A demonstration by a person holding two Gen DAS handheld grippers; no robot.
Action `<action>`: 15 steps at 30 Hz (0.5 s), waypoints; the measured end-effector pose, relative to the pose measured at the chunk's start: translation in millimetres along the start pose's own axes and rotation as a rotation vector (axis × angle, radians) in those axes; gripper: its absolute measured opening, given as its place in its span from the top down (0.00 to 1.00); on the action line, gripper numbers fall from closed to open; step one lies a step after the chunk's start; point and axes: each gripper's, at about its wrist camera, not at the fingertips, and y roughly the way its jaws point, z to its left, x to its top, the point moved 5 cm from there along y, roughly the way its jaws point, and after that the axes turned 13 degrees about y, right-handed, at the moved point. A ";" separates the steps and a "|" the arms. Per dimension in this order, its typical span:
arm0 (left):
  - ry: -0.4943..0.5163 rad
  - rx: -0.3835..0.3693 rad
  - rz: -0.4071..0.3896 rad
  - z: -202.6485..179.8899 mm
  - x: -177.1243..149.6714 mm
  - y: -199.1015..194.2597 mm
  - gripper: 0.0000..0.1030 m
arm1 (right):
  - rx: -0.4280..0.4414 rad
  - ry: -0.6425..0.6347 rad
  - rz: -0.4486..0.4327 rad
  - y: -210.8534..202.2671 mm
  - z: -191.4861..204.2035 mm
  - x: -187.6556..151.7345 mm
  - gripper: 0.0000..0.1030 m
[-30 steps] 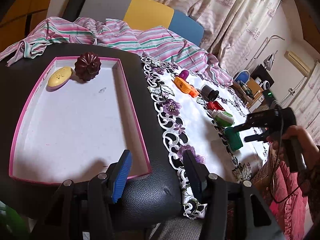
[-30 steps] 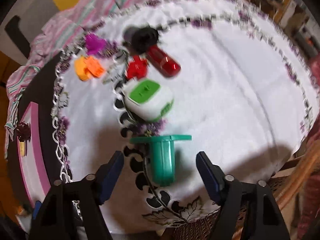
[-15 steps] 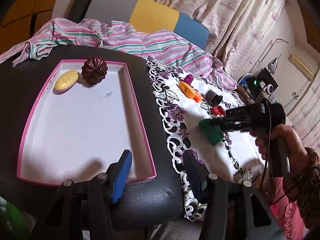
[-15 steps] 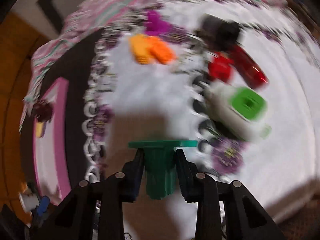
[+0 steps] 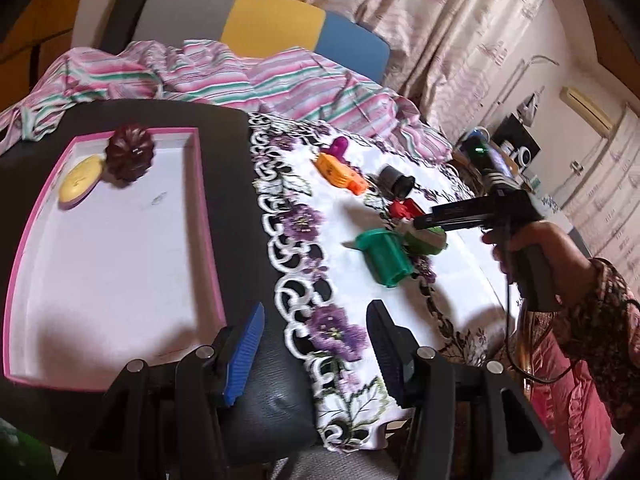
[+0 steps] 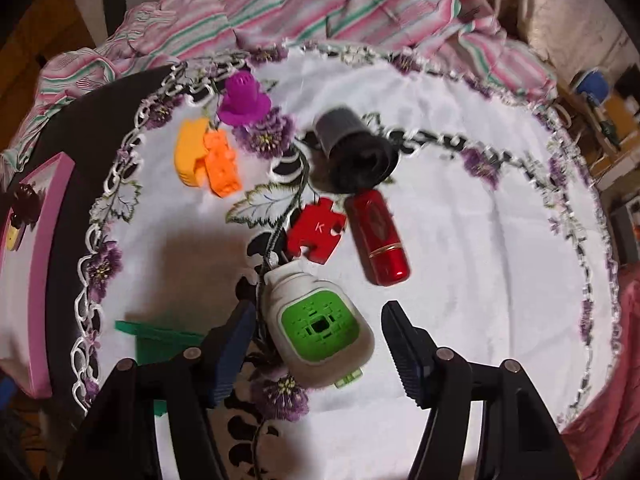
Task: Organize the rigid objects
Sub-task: 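Grasp the teal piece with the left tool while the right tool grasps the white-green plug device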
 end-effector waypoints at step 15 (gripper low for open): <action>0.103 -0.057 0.096 -56.1 28.5 58.3 0.48 | 0.117 0.204 0.101 10.7 -39.9 -1.9 0.47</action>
